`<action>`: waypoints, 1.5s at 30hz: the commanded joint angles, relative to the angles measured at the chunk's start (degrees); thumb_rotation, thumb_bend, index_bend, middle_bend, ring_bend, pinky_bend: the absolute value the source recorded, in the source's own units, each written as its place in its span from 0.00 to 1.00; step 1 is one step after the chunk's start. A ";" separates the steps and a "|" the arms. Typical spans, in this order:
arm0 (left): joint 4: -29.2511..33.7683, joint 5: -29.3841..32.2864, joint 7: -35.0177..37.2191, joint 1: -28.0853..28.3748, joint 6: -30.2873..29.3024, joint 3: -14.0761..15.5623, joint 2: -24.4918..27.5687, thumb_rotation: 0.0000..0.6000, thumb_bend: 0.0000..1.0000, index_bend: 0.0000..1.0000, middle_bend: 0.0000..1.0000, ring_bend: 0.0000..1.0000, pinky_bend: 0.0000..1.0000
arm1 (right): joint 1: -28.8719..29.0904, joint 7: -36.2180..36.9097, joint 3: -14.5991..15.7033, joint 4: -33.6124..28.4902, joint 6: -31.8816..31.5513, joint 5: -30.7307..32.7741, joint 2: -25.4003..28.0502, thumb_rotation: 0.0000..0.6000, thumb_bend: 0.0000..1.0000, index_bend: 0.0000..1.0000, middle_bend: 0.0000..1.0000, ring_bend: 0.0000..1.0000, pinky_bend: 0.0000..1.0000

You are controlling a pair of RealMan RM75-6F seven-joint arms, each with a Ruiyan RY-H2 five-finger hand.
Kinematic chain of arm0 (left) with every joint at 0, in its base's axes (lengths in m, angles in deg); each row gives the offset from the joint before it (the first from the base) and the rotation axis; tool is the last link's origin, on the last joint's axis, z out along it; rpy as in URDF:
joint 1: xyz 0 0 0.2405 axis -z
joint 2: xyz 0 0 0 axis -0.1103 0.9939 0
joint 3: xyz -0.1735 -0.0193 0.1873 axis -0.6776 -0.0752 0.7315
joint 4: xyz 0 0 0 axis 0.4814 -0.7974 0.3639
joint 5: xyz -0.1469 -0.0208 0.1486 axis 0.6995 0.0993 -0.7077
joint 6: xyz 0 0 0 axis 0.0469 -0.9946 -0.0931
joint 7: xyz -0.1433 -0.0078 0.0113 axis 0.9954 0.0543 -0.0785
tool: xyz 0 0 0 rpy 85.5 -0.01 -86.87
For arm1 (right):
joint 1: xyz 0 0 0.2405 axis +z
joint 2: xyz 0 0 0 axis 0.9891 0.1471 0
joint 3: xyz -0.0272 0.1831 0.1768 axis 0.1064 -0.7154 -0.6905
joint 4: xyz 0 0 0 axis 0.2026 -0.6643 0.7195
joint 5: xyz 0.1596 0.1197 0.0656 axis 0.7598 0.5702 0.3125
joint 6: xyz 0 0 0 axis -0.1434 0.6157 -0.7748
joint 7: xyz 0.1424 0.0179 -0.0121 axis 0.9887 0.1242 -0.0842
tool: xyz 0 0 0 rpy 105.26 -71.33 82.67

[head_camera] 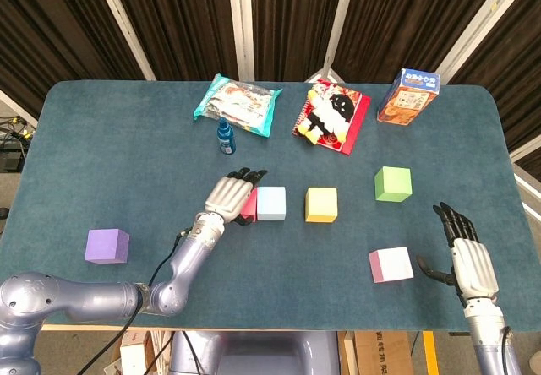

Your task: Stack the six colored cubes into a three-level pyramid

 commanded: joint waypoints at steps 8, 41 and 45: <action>-1.15 -0.12 0.17 0.09 0.36 -0.36 -0.68 1.00 0.30 0.00 0.13 0.08 0.17 | 0.01 -0.05 0.00 -0.10 0.11 0.12 0.01 1.00 0.33 0.00 0.00 0.00 0.00; 9.66 -5.63 2.56 -4.36 -3.42 -0.39 8.51 1.00 0.26 0.00 0.10 0.07 0.15 | -0.12 -0.25 -0.02 0.29 -0.07 0.16 -0.06 1.00 0.33 0.00 0.00 0.00 0.00; 15.66 -7.86 2.54 -7.22 -7.00 0.44 14.02 1.00 0.24 0.00 0.09 0.07 0.14 | -0.10 -0.51 -0.15 0.35 -0.25 0.15 -0.14 1.00 0.33 0.00 0.00 0.00 0.00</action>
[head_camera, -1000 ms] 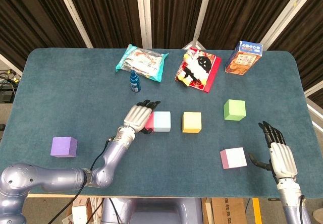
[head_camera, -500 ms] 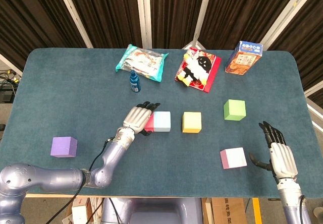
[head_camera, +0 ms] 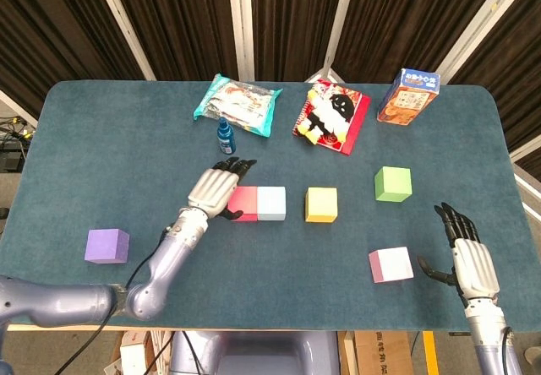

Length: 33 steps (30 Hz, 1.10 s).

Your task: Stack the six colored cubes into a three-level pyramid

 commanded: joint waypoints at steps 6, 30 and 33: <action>13.63 -5.42 0.59 -8.58 -8.93 3.28 14.33 1.00 0.18 0.00 0.08 0.06 0.13 | 0.13 -1.20 -0.12 -0.21 0.16 0.50 -0.23 1.00 0.33 0.00 0.00 0.00 0.00; 21.37 -27.21 18.52 -30.90 -23.83 12.15 34.42 1.00 0.14 0.00 0.05 0.04 0.11 | 13.54 -19.82 -6.26 -11.39 12.30 2.25 1.67 1.00 0.33 0.00 0.00 0.00 0.00; 21.14 -27.37 19.02 -31.34 -23.14 11.69 34.72 1.00 0.14 0.00 0.05 0.04 0.11 | 17.94 -23.65 -7.81 -12.61 16.94 5.44 0.69 1.00 0.33 0.00 0.00 0.00 0.00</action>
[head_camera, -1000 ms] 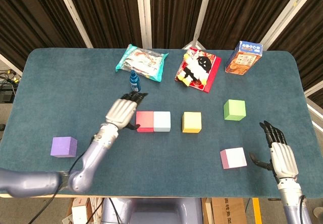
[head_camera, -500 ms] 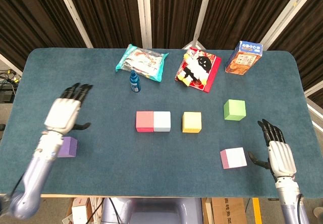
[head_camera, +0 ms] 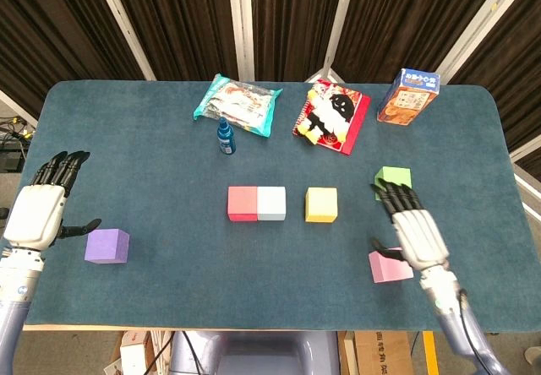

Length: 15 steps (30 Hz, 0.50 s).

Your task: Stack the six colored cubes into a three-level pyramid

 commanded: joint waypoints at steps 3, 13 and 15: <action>-0.18 -0.31 0.77 -0.66 0.91 -0.83 0.40 1.00 0.14 0.00 0.05 0.04 0.11 | 8.62 -7.17 -3.41 -2.45 8.81 8.10 -2.05 1.00 0.33 0.00 0.00 0.00 0.00; -0.09 -0.88 2.33 -2.03 1.48 -2.68 1.04 1.00 0.14 0.00 0.05 0.04 0.11 | 19.45 -16.58 -4.79 3.22 14.47 23.35 -7.85 1.00 0.33 0.00 0.04 0.02 0.00; 0.00 -0.84 2.73 -2.29 1.58 -3.12 1.27 1.00 0.14 0.00 0.05 0.04 0.11 | 20.61 -17.28 -4.37 4.32 14.55 25.74 -8.87 1.00 0.33 0.00 0.05 0.03 0.00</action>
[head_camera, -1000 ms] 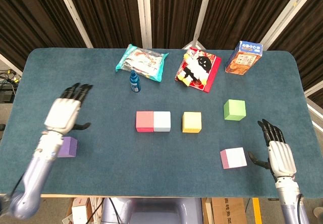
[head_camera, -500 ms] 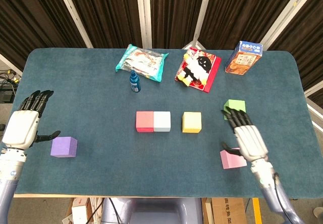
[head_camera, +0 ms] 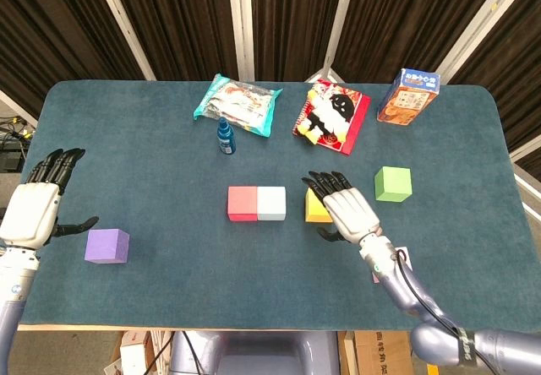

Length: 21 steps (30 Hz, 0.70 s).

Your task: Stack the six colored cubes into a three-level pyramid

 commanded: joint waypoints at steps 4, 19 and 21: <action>-0.01 0.05 0.89 -0.61 0.22 -1.09 0.30 1.00 0.14 0.00 0.05 0.04 0.11 | 3.76 -3.00 1.08 4.58 0.67 6.62 -3.97 1.00 0.33 0.00 0.10 0.05 0.00; 0.16 -0.47 1.06 -1.62 1.42 -2.64 0.28 1.00 0.14 0.00 0.05 0.04 0.11 | 6.96 -3.05 3.62 11.97 -0.75 11.02 -8.88 1.00 0.33 0.00 0.19 0.09 0.00; 0.17 -0.62 1.03 -1.75 1.38 -2.81 0.25 1.00 0.14 0.00 0.05 0.04 0.11 | 7.22 -2.95 3.60 12.64 -1.04 11.08 -9.20 1.00 0.33 0.00 0.19 0.09 0.00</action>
